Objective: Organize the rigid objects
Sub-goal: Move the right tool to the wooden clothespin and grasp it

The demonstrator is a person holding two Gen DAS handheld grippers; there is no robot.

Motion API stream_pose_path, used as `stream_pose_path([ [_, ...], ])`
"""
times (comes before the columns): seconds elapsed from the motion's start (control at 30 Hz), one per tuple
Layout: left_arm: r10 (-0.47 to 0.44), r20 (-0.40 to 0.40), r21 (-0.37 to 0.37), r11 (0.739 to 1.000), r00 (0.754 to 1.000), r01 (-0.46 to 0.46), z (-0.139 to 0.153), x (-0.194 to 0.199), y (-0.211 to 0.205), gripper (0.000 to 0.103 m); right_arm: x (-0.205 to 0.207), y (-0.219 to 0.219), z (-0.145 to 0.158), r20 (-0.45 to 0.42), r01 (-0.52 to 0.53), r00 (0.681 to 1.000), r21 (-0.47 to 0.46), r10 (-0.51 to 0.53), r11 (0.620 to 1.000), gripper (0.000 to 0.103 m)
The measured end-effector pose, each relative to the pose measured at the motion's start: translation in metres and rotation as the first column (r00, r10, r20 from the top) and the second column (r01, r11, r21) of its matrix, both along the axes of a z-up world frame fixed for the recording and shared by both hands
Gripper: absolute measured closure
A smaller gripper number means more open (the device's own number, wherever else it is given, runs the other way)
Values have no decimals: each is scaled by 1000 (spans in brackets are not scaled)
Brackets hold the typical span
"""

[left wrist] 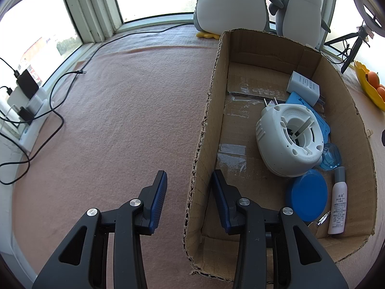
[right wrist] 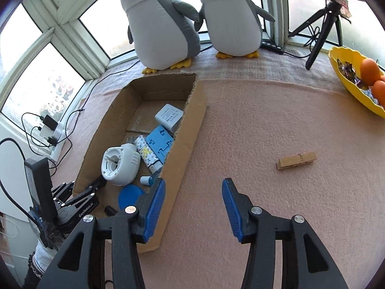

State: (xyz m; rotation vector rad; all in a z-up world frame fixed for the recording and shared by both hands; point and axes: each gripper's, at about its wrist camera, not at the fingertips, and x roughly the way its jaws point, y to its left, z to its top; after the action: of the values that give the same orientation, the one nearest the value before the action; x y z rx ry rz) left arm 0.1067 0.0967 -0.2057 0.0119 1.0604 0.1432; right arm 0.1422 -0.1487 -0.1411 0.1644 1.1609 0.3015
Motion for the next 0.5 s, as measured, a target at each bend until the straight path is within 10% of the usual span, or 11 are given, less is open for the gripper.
stream_pose_path([
  [0.5, 0, 0, -1, 1000, 1000, 0, 0, 0, 0, 65, 34, -70, -35, -164, 252, 955, 2, -248, 968, 58],
])
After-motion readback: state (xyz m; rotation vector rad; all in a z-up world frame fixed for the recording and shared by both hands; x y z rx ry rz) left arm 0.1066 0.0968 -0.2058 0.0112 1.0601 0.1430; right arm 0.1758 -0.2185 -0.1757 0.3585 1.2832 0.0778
